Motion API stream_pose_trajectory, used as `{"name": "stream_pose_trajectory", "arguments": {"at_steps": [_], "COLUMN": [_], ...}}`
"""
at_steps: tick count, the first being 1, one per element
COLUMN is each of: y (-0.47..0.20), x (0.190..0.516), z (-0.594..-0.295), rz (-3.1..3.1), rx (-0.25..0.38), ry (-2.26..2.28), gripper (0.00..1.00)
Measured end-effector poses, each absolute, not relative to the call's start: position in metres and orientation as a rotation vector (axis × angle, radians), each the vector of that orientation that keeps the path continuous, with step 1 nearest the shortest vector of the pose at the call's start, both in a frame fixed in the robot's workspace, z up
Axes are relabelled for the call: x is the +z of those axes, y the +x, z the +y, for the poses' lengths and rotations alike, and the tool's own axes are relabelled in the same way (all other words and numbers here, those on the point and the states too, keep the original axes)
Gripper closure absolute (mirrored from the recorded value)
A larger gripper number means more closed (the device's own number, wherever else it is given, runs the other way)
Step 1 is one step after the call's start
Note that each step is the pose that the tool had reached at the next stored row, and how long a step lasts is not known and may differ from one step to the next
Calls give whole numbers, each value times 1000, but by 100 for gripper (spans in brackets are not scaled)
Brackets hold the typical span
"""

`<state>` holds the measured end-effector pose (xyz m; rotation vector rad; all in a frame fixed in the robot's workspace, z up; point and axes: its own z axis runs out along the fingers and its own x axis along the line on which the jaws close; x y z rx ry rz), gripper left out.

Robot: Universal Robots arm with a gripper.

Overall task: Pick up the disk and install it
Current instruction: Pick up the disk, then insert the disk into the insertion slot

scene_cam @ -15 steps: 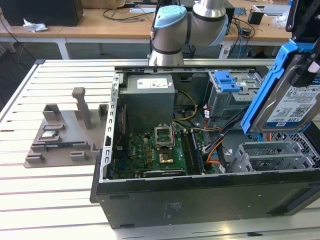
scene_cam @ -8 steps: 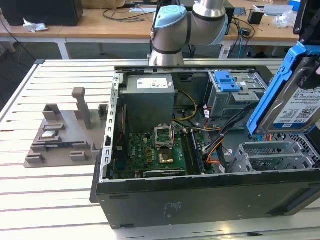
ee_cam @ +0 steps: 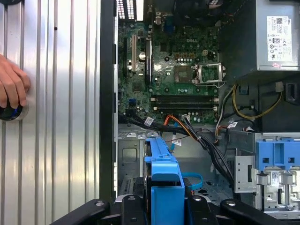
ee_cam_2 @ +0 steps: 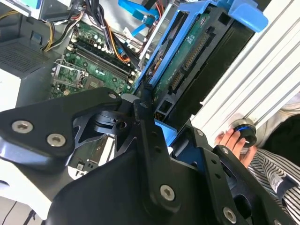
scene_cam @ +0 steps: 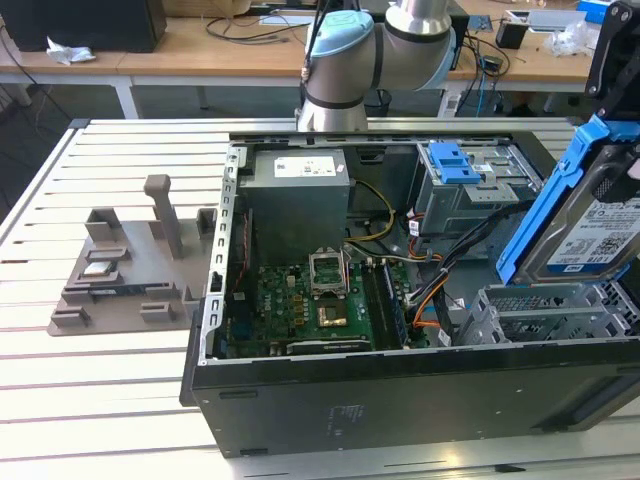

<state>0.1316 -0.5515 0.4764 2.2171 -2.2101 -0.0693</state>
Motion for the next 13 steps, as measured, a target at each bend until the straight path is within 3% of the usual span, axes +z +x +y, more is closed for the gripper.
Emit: {"name": "stream_pose_trajectory", "arguments": {"at_steps": [13], "y": [137], "x": [475], "z": [-552], "rz": [-2210], "rx": [-69], "ry": [2217], "gripper": [63]}}
